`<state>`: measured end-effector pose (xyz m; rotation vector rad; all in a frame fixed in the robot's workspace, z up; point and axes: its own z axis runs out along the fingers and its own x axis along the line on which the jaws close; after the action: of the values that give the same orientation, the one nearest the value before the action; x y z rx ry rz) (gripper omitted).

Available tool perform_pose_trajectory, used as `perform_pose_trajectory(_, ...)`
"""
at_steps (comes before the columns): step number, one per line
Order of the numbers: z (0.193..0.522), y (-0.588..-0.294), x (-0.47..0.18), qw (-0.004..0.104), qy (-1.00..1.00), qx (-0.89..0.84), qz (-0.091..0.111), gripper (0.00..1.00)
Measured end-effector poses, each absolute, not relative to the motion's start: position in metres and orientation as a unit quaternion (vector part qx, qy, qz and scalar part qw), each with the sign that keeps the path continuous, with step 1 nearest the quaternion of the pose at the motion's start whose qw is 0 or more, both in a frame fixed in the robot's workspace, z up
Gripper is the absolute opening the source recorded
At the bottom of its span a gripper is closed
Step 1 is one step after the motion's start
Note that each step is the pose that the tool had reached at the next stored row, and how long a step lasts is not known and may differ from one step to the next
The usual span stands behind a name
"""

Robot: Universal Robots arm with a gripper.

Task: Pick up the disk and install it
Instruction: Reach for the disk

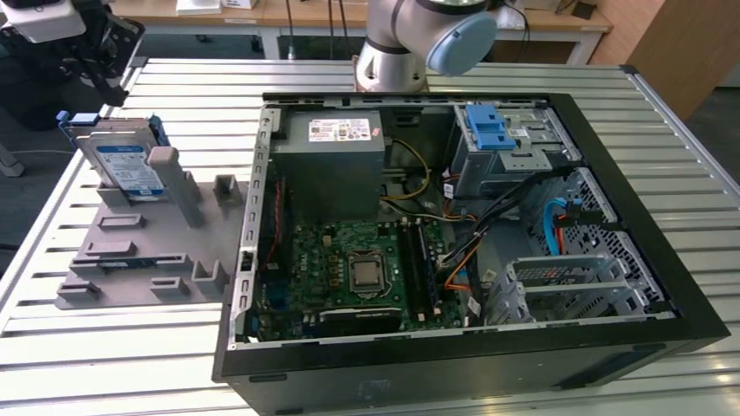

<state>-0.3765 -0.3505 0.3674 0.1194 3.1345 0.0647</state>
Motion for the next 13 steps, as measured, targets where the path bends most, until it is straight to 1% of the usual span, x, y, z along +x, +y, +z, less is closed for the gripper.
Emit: perform_pose_trajectory(13, 0.365, -0.347, -0.412, 0.002, 0.999, 0.038, 0.021, 0.11)
